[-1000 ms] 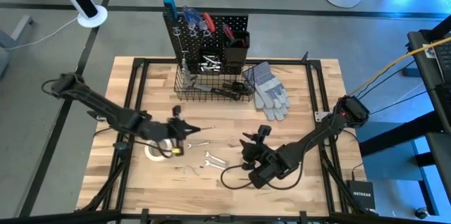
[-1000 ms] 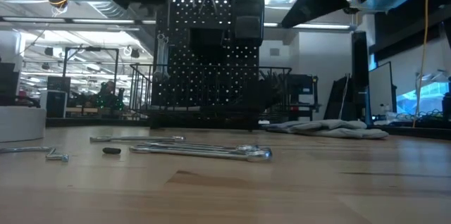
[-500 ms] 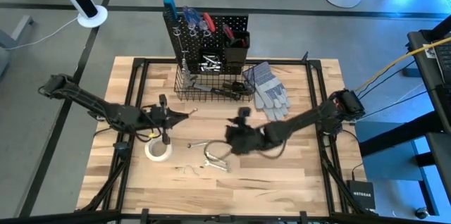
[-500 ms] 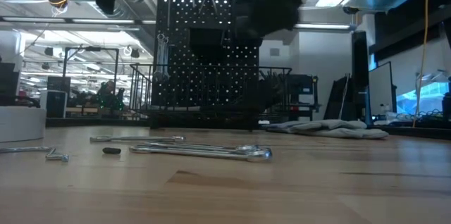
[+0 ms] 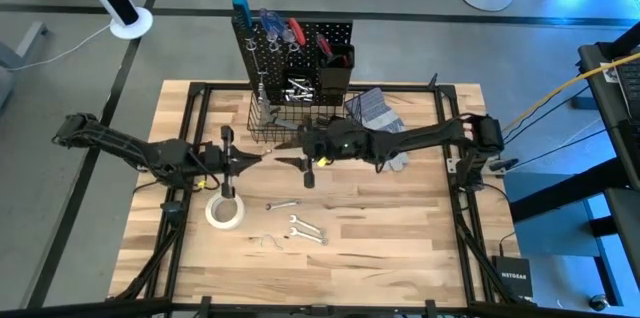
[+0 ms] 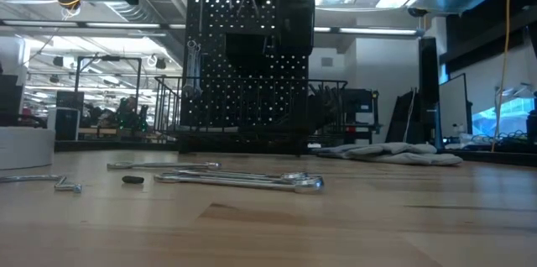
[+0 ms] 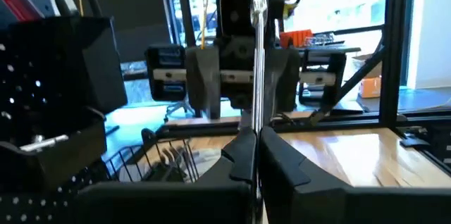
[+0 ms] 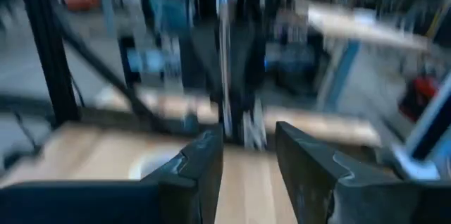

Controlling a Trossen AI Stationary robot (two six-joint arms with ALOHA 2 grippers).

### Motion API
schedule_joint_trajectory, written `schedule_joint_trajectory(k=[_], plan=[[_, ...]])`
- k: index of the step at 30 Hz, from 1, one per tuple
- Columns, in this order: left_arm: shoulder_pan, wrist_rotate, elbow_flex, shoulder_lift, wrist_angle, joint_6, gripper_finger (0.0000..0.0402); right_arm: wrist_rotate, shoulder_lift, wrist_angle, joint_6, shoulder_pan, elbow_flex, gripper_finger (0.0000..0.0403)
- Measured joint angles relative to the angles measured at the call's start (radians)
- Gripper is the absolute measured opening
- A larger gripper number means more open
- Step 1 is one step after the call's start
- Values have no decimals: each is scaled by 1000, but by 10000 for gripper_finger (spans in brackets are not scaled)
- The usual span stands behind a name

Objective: Hang tools onto peg board
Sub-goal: Hang the wrench on the peg board

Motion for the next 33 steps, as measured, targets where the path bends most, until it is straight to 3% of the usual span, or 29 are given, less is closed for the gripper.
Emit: schedule_joint_trajectory(k=[5,9,15,22,33], plan=[[50,25,0,-7,11,18,0,-32,48,281,2,2,1,137],[84,101,0,-7,69,22,0,8,79,349,4,-5,1,137],[127,118,0,-6,87,33,0,-18,84,377,0,-6,1,137],[167,205,0,-4,137,19,0,-14,84,400,8,-12,10,137],[172,274,3,48,259,-4,0,-58,151,313,33,-11,153,137]])
